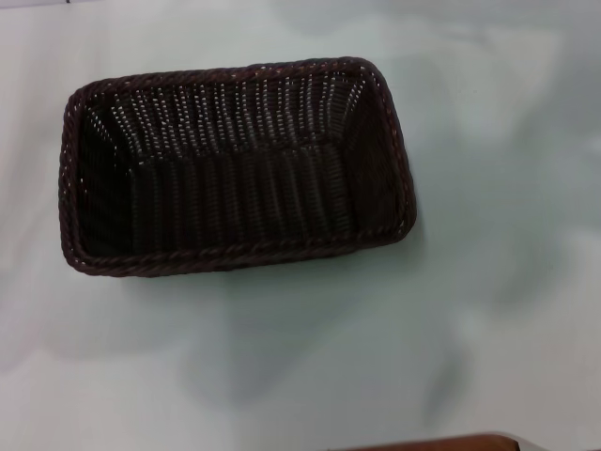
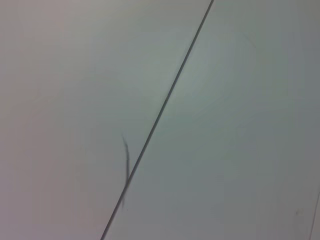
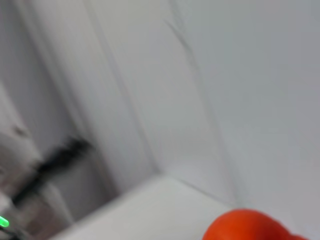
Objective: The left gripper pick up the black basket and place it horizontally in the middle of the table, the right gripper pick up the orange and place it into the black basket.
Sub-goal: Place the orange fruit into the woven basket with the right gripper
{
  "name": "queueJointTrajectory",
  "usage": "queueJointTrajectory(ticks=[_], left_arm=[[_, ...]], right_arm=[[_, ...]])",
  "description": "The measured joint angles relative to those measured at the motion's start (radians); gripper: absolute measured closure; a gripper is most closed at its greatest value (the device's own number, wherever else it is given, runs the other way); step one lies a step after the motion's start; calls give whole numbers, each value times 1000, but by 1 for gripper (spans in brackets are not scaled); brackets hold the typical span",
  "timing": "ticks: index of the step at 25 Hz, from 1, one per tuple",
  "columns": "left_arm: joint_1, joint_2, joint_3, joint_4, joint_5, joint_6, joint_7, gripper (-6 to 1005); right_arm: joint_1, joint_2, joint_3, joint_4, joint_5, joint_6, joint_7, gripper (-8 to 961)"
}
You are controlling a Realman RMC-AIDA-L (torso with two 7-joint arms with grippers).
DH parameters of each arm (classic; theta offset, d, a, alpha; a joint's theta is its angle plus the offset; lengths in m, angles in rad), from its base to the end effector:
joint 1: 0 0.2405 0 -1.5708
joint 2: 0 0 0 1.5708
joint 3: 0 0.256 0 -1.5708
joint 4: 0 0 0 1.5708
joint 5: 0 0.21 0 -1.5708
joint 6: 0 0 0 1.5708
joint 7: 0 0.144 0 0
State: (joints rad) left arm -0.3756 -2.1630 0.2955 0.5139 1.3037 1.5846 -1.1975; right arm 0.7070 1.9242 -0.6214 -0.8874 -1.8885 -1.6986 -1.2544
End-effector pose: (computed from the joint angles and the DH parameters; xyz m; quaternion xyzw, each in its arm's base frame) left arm -0.3060 0.3059 0.0808 -0.6488 -0.2598 -0.5657 0.4376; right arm 0.1814 0.3923 0.1158 -0.2382 -0.9168 -0.1266 0.2945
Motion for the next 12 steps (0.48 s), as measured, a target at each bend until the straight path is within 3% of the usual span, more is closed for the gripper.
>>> queueJointTrajectory(ticks=[3, 7, 12], left_arm=[[0, 0, -2, 0, 0, 0, 0, 460], [3, 0, -2, 0, 0, 1, -1, 460], [10, 0, -1, 0, 0, 3, -2, 459]], right_arm=[[33, 28, -60, 33, 90, -23, -35, 856], [79, 82, -134, 46, 102, 16, -55, 878], [94, 108, -210, 48, 94, 61, -60, 778]])
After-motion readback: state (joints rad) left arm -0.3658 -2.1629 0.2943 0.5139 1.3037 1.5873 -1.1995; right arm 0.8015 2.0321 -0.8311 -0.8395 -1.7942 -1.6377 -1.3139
